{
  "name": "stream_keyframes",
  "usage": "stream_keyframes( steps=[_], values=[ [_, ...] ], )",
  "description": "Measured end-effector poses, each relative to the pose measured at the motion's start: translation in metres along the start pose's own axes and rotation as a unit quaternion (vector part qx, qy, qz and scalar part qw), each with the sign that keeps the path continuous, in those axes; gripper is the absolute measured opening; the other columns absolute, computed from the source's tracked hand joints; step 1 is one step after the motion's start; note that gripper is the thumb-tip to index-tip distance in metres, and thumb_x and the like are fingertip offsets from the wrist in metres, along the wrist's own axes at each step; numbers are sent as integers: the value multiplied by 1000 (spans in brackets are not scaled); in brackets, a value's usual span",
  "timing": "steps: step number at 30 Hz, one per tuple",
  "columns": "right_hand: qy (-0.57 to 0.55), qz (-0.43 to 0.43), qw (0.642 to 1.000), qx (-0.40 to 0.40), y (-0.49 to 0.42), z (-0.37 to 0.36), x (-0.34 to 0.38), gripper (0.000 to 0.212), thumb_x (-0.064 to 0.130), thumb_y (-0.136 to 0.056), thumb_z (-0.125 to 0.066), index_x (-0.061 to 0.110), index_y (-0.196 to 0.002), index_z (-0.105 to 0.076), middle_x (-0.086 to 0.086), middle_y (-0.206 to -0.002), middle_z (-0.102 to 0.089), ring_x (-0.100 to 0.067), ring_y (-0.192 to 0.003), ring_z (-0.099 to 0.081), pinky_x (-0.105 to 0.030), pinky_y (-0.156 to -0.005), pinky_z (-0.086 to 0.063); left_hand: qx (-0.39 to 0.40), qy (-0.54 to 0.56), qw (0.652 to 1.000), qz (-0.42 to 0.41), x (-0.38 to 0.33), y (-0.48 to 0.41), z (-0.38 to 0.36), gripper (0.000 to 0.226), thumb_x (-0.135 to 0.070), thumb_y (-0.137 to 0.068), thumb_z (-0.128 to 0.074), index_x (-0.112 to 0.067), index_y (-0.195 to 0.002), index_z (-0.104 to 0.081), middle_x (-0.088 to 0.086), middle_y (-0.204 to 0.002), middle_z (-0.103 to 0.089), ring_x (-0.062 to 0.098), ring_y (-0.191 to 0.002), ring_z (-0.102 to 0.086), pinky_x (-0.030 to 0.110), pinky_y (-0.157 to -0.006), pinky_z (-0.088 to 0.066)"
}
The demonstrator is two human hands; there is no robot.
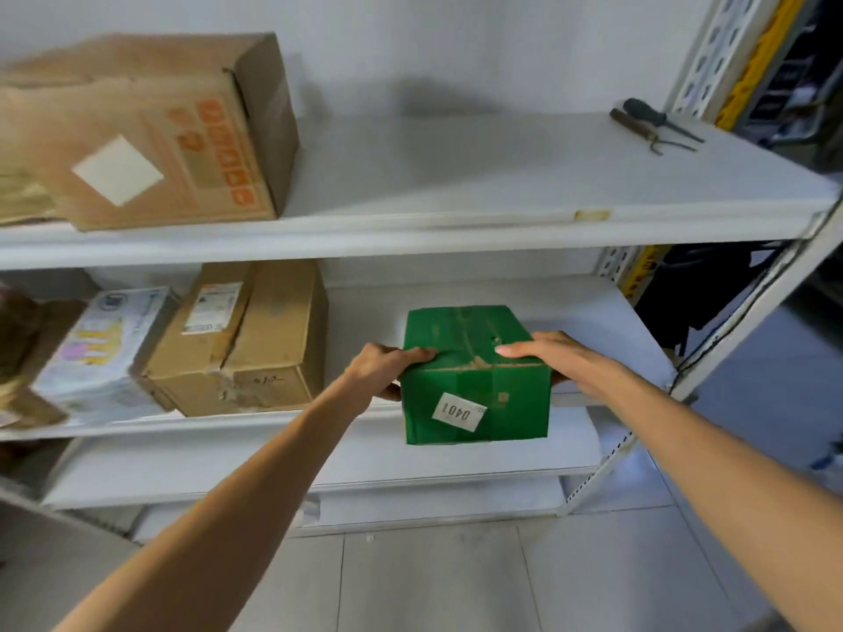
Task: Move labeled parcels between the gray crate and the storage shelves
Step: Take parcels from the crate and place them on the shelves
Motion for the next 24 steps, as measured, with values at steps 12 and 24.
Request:
stream_keyframes(
  steps=[12,24],
  values=[
    [-9,31,998,-63,5,-51,-39,131,5,-58,-89,33,-153,-4,-3,-159,-22,-25,-144,-26,-49,-115,-30,46,142,989,-21,66,24,8,94,25,-71,-62,-27,-145,-39,22,-113,-63,36,-107,-60,49,-86,-53],
    [-117,71,971,-196,17,-38,-51,59,-5,-60,-86,13,-102,-49,-2,-99,-65,-24,-97,-63,-35,-80,-53,-43,227,971,-57,70,30,0,78,27,-67,-65,-12,-131,-42,17,-117,-50,30,-98,-58,39,-68,-55]
  ],
)
Point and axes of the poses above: each hand's wrist, its own y-axis away from the middle knuckle, its own z-axis out of the back of the hand, x = y × z, the point moved 8 cm from there along -y, towards the middle knuckle
